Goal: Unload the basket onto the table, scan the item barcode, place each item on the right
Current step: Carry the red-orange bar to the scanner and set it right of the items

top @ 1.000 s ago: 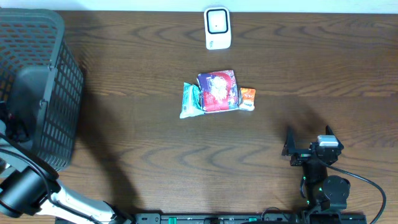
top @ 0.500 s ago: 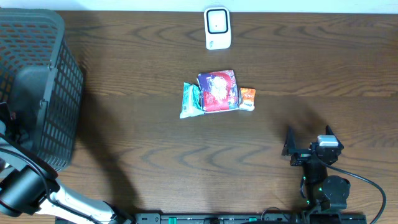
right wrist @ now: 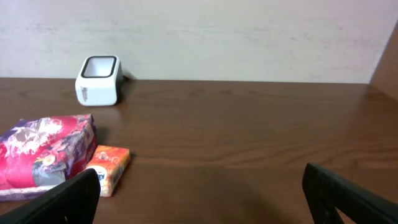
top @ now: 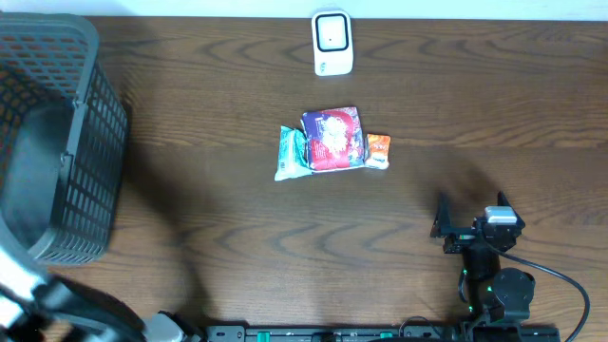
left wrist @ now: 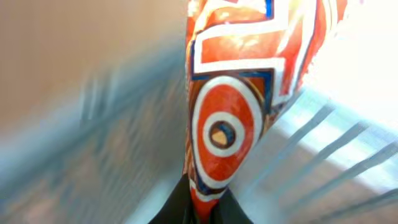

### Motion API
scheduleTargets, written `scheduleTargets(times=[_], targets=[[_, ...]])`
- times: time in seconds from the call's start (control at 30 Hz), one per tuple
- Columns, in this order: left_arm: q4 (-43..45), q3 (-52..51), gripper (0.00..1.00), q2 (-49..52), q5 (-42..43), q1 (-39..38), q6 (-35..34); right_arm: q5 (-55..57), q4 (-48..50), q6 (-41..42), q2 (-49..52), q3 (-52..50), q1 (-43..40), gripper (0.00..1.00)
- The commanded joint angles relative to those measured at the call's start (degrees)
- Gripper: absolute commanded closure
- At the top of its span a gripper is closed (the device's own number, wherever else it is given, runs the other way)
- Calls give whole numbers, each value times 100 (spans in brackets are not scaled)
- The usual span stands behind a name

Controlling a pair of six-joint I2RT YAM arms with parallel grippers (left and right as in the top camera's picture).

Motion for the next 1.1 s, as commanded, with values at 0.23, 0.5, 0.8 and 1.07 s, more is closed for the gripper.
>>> scheduleTargets(times=[0.23, 0.5, 0.8, 1.07], targets=[[3213, 98, 93, -651, 2608, -1569, -5425, -9, -20, 39, -35, -9, 42, 1], [2105, 92, 93, -636, 2260, -4146, -4876, -11, -20, 39, -35, -9, 42, 1], [-1064, 85, 93, -426, -1679, -6859, -4172, -9, -20, 37, -37, -9, 42, 1], [-466, 59, 93, 568, -2645, -8463, -4197, -9, -20, 37, -37, -9, 42, 1]])
